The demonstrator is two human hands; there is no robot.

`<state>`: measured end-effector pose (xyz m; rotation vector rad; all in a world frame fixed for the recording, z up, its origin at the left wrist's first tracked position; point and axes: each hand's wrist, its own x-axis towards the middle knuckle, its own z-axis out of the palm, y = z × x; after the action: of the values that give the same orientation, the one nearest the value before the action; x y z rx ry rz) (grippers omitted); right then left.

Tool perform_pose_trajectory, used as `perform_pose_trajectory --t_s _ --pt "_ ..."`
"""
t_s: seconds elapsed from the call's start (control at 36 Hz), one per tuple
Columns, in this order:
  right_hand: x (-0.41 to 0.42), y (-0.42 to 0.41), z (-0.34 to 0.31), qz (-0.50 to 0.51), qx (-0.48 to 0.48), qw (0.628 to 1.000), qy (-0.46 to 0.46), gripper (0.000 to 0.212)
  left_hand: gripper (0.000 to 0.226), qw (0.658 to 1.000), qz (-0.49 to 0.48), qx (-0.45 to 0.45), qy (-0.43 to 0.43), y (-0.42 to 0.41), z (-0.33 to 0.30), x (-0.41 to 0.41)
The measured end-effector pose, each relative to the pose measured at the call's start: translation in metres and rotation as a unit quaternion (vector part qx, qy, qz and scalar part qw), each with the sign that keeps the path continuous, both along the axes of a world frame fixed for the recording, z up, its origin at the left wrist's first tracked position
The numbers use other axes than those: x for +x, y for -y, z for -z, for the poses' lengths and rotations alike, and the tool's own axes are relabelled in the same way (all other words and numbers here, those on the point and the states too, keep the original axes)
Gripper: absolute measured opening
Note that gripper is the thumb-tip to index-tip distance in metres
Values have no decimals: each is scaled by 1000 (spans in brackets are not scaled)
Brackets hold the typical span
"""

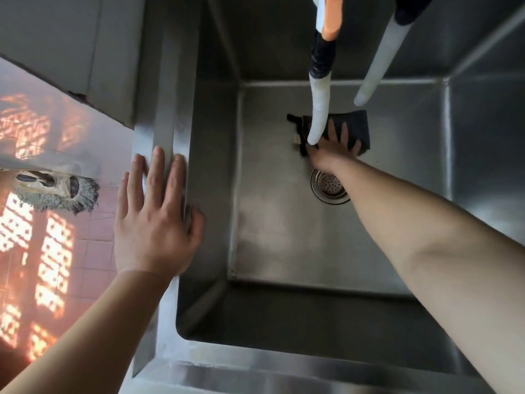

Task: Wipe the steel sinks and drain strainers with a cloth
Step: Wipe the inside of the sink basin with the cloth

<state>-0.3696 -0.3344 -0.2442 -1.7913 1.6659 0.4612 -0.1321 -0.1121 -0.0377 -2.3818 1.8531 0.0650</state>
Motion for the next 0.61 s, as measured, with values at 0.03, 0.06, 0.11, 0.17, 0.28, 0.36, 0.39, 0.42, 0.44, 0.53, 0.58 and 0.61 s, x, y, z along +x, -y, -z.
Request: perform_pose_trajectory --t_s 0.03,0.06,0.11,0.17,0.28,0.36,0.39,0.42,0.44,0.53,0.58,0.61 --pt "8 1 -4 -8 6 1000 10 61 73 1000 0 6 0 0 -1 0" --pt "13 -3 -7 -36 7 999 17 63 74 1000 0 9 -1 0 -2 -1" --pt "18 -20 -12 -152 11 988 16 65 74 1000 -5 14 -8 0 -6 -3" --pt "18 -45 -15 -261 9 965 4 66 75 1000 -11 23 -11 0 -9 -4" --pt "-4 -93 -34 -220 10 975 32 75 78 999 -11 32 -19 0 -11 -5" --pt "-45 -118 -56 -126 56 990 27 78 77 999 -15 35 -13 0 -10 -5" --pt "-62 -124 -66 -107 69 992 18 78 76 999 -15 35 -9 0 -9 -4" --pt "-79 -129 -76 -91 74 993 10 78 77 999 -13 34 -5 0 -7 -3" --pt "-93 -133 -84 -79 74 994 6 78 79 999 -12 37 -3 0 -4 0" --pt "-139 -140 -120 -50 37 998 -8 78 86 998 -18 54 -6 1 -2 0" --pt "-166 -138 -144 -53 2 998 -24 75 93 997 -35 73 -16 5 -5 -6" --pt "-177 -136 -156 -60 -11 998 -31 73 94 995 -55 82 -29 8 -7 -11"
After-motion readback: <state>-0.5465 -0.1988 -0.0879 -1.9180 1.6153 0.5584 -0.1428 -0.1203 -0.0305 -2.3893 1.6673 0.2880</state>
